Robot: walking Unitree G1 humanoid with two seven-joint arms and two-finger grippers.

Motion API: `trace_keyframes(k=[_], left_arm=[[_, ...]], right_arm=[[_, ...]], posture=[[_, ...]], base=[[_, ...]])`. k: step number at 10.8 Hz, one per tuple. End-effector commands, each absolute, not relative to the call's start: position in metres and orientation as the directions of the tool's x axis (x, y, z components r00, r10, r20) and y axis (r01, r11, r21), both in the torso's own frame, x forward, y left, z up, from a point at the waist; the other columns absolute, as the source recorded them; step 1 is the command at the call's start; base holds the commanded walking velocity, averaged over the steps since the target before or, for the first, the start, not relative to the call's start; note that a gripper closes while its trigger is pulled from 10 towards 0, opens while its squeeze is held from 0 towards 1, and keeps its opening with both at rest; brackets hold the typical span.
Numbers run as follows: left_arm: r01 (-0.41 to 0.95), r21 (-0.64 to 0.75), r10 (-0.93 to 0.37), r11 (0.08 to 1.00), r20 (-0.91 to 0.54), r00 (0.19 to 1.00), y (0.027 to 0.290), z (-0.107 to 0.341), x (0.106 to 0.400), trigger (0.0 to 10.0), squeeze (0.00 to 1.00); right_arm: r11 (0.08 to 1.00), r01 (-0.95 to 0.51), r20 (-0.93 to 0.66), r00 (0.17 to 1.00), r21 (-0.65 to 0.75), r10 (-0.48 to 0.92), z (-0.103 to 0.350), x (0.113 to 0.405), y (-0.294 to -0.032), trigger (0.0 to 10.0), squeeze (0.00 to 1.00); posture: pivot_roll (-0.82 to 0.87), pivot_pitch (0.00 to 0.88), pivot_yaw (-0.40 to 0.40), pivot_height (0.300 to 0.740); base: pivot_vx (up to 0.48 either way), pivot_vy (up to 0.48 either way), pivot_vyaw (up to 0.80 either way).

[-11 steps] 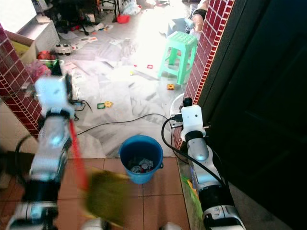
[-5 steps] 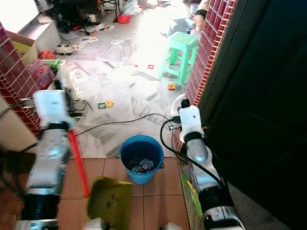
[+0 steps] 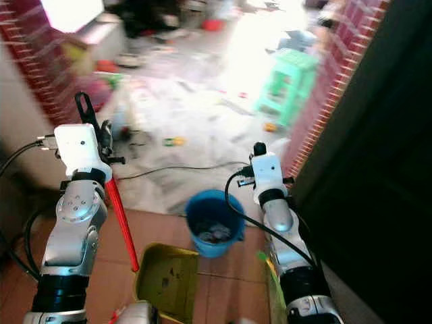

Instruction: Sweep floor

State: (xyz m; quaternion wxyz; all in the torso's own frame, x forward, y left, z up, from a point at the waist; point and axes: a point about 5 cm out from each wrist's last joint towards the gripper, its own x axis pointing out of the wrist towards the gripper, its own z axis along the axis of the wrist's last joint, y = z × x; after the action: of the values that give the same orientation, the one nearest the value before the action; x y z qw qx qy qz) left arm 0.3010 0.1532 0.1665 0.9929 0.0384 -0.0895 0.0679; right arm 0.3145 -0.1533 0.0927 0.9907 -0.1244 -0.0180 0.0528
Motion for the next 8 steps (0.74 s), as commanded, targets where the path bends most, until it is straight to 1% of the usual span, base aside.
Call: trace_keyframes(k=[1, 3, 5, 6, 8], left_arm=[[-0.173, 0.076, 0.151, 0.982, 0.237, 0.960, 0.156, 0.181, 0.301, 10.0, 0.00], [-0.183, 0.078, 0.160, 0.980, 0.238, 0.958, 0.158, 0.183, 0.302, 10.0, 0.00], [-0.164, 0.097, 0.135, 0.982, 0.255, 0.957, 0.154, 0.185, 0.301, 10.0, 0.00], [-0.134, 0.095, 0.106, 0.986, 0.256, 0.961, 0.147, 0.185, 0.300, 10.0, 0.00], [-0.129, 0.083, 0.105, 0.988, 0.253, 0.962, 0.146, 0.186, 0.300, 10.0, 0.00]], right_arm=[[0.961, -0.103, 0.064, 0.990, -0.258, 0.123, 0.104, 0.317, -0.153, 10.0, 0.00], [0.960, -0.108, 0.055, 0.991, -0.260, 0.126, 0.103, 0.317, -0.153, 10.0, 0.00], [0.960, -0.108, 0.052, 0.991, -0.259, 0.126, 0.103, 0.317, -0.153, 10.0, 0.00], [0.963, -0.102, 0.046, 0.992, -0.251, 0.117, 0.102, 0.317, -0.154, 10.0, 0.00], [0.965, -0.100, 0.040, 0.993, -0.243, 0.112, 0.101, 0.317, -0.155, 10.0, 0.00]], posture=[[-0.05, 0.000, -0.023, 0.740], [-0.05, 0.000, -0.023, 0.740], [-0.05, 0.000, -0.023, 0.740], [-0.05, 0.000, -0.023, 0.740], [-0.05, 0.000, -0.023, 0.740]], base=[[0.000, 0.000, 0.78], [0.000, 0.000, 0.78], [0.000, 0.000, 0.79], [0.000, 0.000, 0.00], [0.000, 0.000, 0.00]])
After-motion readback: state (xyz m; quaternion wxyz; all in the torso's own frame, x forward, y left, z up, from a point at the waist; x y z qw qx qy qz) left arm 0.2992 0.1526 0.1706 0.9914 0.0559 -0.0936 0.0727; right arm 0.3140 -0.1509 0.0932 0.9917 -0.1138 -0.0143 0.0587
